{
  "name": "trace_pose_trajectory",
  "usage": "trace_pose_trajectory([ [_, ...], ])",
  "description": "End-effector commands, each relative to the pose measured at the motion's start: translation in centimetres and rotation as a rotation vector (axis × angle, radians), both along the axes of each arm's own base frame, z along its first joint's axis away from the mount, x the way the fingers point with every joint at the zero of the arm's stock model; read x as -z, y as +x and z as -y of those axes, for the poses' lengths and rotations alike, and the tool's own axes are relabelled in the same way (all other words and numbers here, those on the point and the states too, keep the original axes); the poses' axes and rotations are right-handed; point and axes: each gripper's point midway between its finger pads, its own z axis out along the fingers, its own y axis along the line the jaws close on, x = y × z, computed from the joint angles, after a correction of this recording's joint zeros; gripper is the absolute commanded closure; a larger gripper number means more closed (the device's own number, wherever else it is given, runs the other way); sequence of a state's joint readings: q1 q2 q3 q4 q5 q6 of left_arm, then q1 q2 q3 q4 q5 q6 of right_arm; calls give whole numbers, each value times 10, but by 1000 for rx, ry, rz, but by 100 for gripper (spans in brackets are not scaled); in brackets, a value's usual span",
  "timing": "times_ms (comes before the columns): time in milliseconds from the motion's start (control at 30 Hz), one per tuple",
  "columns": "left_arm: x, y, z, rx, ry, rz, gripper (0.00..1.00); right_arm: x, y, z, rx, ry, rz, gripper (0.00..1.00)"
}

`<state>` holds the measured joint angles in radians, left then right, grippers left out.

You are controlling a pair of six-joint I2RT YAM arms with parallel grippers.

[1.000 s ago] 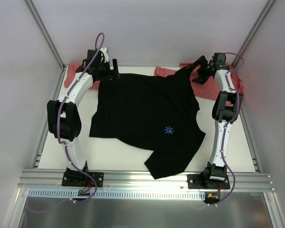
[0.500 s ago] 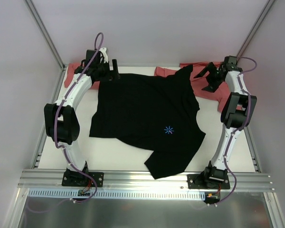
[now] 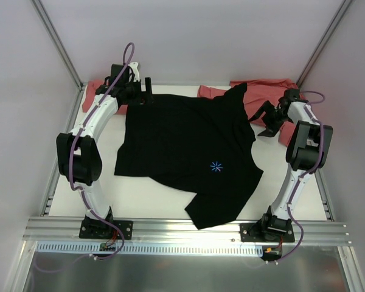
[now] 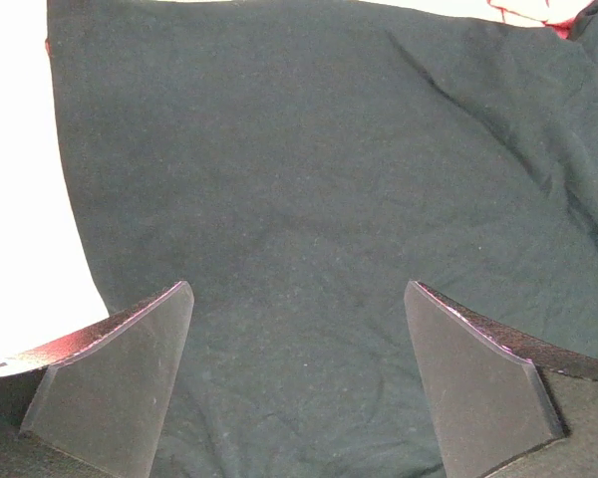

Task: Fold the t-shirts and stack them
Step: Flatten out the tshirt

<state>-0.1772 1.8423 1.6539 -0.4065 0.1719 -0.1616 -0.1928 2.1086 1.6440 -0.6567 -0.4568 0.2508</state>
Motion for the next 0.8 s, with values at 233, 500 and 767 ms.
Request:
trace_pose_trajectory([
  [233,-40,-12,-1,31,9,91,10,6,4,-2,-29,-26,13,21],
  [500,-49,-13,-8,17,23,111,9,29,-6,-9,-41,-6,-40,28],
  [767,-47,-16,-11,10,26,104,9,42,-7,-16,-50,26,-54,100],
])
